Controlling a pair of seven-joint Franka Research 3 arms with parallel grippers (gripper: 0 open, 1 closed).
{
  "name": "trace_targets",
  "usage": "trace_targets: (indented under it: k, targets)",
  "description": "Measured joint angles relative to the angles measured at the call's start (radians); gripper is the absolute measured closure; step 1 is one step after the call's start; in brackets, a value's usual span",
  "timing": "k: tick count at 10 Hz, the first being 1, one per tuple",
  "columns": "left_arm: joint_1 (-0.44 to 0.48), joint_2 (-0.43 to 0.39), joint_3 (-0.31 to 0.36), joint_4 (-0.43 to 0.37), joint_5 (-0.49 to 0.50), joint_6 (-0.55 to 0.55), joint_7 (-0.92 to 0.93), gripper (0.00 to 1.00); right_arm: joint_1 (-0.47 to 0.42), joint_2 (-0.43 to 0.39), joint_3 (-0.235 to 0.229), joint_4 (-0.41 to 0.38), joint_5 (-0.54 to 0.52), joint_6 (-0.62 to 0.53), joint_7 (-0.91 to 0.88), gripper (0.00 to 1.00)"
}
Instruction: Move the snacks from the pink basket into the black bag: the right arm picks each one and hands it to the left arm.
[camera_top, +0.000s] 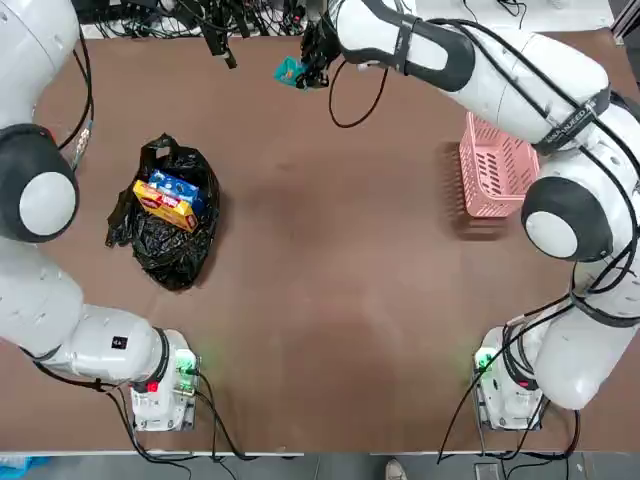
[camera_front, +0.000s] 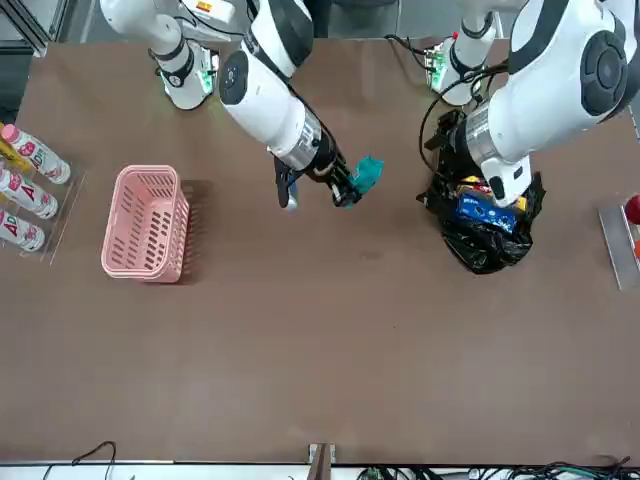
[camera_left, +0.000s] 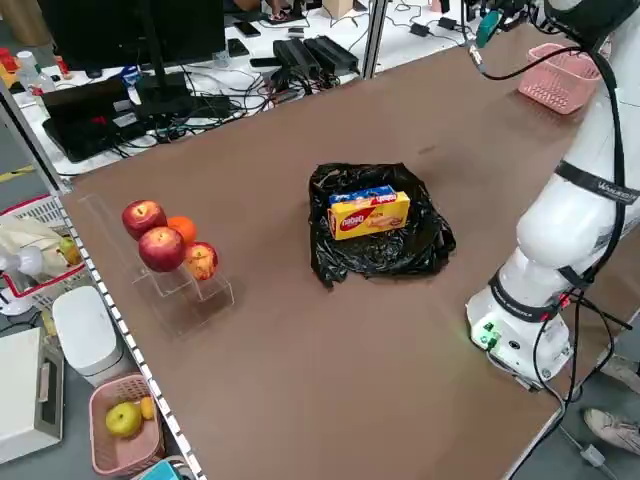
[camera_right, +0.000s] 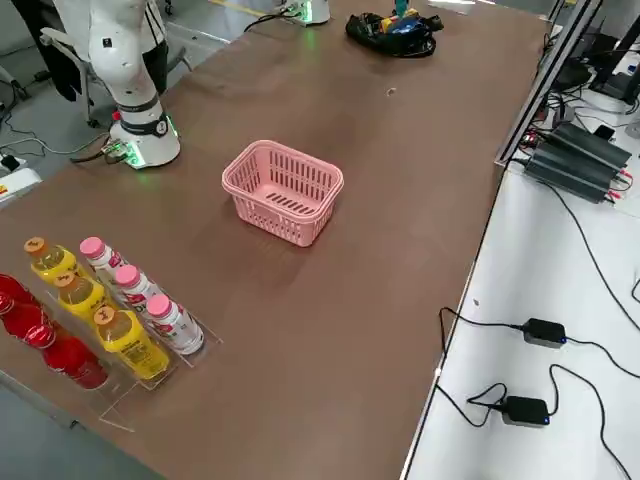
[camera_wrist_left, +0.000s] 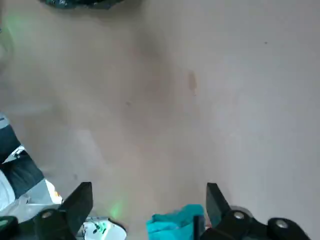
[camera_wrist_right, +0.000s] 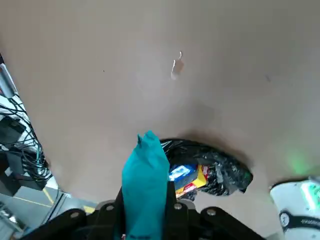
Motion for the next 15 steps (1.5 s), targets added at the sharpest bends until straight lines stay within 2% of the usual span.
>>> trace_targets:
  k: [3, 4, 8, 11, 15]
  targets:
    - [0.016, -0.098, 0.0, -0.094, -0.07, 0.003, -0.02, 0.0, 0.0, 0.009, -0.003, 0.004, 0.082, 0.036, 0.01, 0.7]
    - [0.014, -0.118, -0.002, -0.115, -0.081, 0.04, -0.042, 0.0, 0.0, 0.01, -0.003, 0.006, 0.114, 0.044, 0.011, 0.7]
    - [0.008, -0.113, -0.053, -0.162, -0.091, 0.236, -0.145, 0.0, 0.014, 0.052, -0.002, 0.053, 0.162, 0.071, 0.062, 0.7]
    - [0.005, -0.109, -0.067, -0.163, -0.091, 0.254, -0.165, 0.0, 0.048, 0.082, -0.001, 0.075, 0.176, 0.093, 0.072, 0.7]
    - [0.005, -0.082, -0.071, -0.18, -0.091, 0.255, -0.164, 0.02, 0.05, 0.083, -0.003, 0.081, 0.176, 0.094, 0.073, 0.7]
